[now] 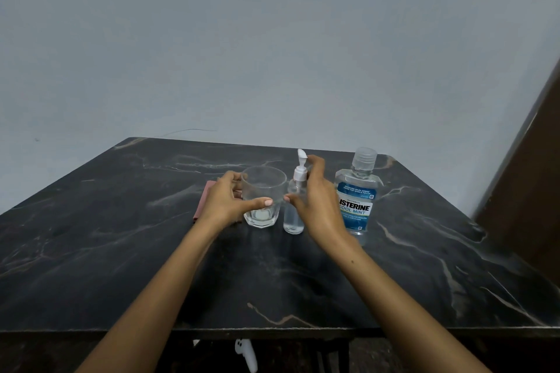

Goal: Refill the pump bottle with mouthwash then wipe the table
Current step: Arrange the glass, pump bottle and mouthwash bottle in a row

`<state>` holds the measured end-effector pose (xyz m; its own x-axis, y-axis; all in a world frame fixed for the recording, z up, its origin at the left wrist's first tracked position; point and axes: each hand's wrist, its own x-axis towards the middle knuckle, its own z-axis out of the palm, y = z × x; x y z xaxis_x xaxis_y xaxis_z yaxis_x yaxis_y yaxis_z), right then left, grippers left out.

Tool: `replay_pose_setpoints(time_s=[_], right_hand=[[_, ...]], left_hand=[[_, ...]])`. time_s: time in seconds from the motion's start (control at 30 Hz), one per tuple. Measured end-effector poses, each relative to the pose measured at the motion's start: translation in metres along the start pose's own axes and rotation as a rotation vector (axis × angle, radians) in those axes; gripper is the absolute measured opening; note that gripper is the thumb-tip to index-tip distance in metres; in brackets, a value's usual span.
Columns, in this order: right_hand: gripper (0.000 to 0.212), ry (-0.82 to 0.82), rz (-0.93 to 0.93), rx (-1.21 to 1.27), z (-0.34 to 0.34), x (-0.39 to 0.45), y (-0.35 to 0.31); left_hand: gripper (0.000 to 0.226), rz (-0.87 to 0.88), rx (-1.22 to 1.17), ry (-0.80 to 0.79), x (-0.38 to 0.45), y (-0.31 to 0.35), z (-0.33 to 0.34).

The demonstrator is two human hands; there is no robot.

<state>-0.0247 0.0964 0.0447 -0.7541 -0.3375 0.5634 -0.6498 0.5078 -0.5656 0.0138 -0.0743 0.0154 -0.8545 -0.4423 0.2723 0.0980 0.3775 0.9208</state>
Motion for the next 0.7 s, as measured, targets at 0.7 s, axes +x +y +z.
replay_pose_setpoints(time_s=[0.7], right_hand=[[0.06, 0.111, 0.178, 0.054, 0.038, 0.046, 0.014]], left_hand=[[0.074, -0.013, -0.011, -0.102, 0.038, -0.007, 0.002]])
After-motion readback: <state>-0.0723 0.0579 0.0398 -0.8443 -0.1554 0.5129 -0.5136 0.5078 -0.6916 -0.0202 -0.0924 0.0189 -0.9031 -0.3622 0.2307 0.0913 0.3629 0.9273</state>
